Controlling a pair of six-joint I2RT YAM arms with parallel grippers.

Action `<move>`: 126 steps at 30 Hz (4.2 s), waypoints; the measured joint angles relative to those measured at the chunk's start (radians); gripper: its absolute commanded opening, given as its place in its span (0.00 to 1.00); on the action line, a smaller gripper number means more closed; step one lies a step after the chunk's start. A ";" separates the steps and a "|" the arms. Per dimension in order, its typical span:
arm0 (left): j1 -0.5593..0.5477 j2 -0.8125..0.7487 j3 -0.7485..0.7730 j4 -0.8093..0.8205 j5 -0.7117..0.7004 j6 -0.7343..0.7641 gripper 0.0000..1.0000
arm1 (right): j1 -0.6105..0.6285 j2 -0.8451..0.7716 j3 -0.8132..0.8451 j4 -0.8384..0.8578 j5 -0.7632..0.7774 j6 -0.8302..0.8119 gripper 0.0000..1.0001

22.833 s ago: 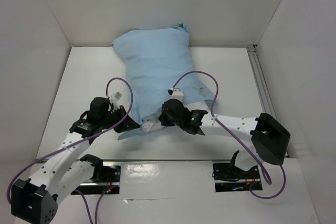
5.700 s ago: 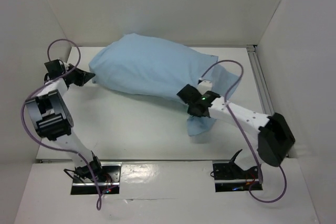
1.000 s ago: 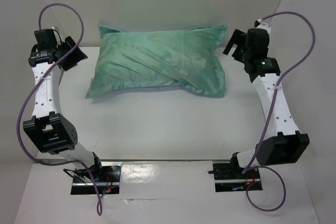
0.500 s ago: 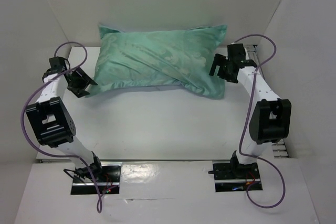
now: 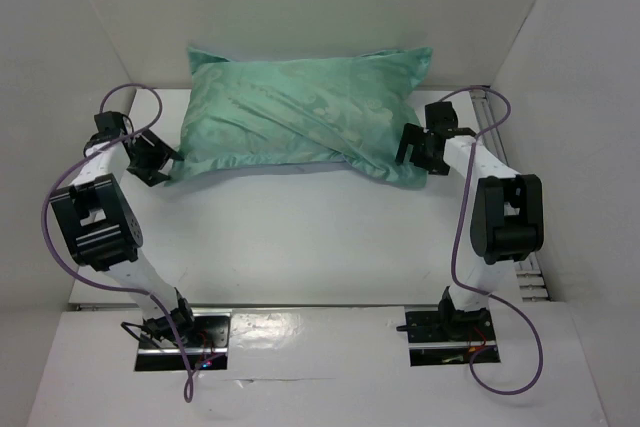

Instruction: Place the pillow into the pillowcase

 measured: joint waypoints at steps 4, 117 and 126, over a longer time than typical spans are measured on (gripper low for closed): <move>0.001 0.063 -0.026 0.071 0.046 -0.037 0.51 | 0.000 0.030 -0.035 0.075 -0.037 0.002 0.80; 0.095 -0.555 -0.040 0.188 0.432 -0.158 0.92 | 0.118 -0.438 0.248 -0.132 -0.061 0.035 0.96; -0.102 -0.446 -0.337 0.145 0.154 -0.082 0.87 | 0.248 -0.224 -0.002 -0.102 -0.071 0.061 0.96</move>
